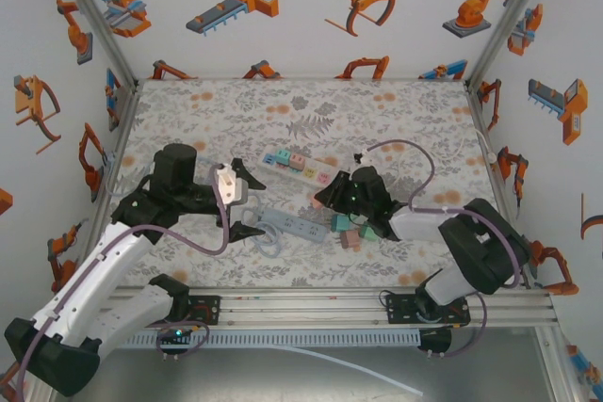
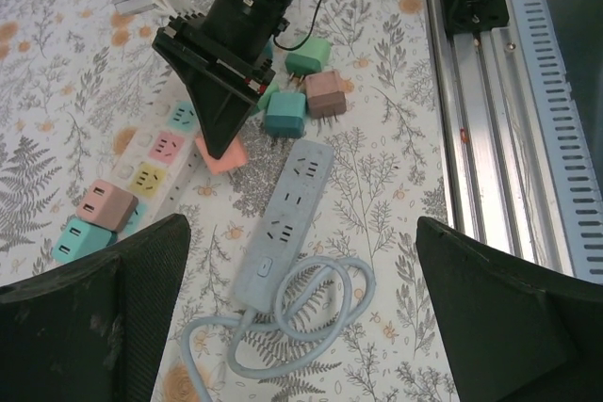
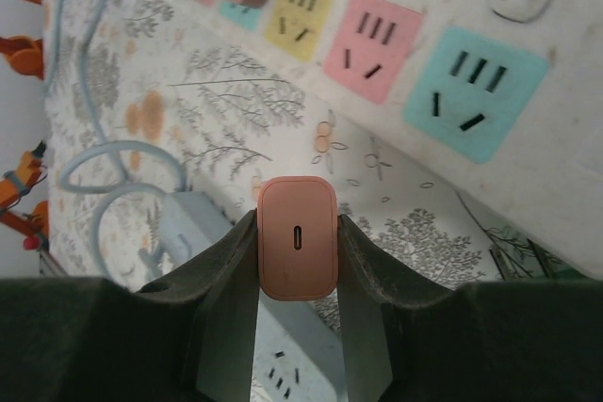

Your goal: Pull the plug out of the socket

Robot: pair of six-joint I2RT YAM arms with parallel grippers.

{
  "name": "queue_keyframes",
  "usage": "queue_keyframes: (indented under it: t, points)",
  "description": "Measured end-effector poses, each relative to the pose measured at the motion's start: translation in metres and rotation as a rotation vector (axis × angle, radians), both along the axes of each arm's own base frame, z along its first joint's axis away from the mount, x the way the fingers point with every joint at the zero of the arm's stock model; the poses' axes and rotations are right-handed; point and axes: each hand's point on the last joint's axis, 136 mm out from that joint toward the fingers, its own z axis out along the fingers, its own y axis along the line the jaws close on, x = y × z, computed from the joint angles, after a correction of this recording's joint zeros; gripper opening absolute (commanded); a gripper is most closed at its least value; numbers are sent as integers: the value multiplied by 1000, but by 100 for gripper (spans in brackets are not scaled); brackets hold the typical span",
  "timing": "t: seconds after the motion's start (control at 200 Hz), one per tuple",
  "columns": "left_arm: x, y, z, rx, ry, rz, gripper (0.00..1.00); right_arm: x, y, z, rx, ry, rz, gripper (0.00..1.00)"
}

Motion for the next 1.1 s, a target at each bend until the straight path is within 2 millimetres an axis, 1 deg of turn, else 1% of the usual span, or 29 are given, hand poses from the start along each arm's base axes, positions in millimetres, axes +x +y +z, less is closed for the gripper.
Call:
queue_keyframes:
  t: [0.095,0.21,0.31,0.396,0.471,0.606,0.871,0.986,1.096]
  points:
    - [2,0,-5,11,6,7,97,1,-2,-8,-18,15,-22,11]
    - [3,0,-9,20,13,13,97,0,-7,-14,-44,34,-46,23]
    - [5,-1,-11,26,19,15,97,1,-8,-13,-71,55,-52,33]
    - [7,-2,-14,33,29,15,97,3,-8,-13,-109,76,-55,38]
    - [8,-3,-16,39,38,15,97,3,-10,-13,-142,87,-51,40]
    - [11,-4,-20,46,46,20,97,-3,-20,-17,-194,110,-59,44]
    - [14,-7,-19,39,44,21,97,-10,-34,-15,-259,119,-76,46]
    - [17,-8,-20,27,46,28,97,-12,-40,-10,-283,104,-80,46]
    - [18,-9,-25,22,62,38,97,-11,-44,1,-299,68,-82,46]
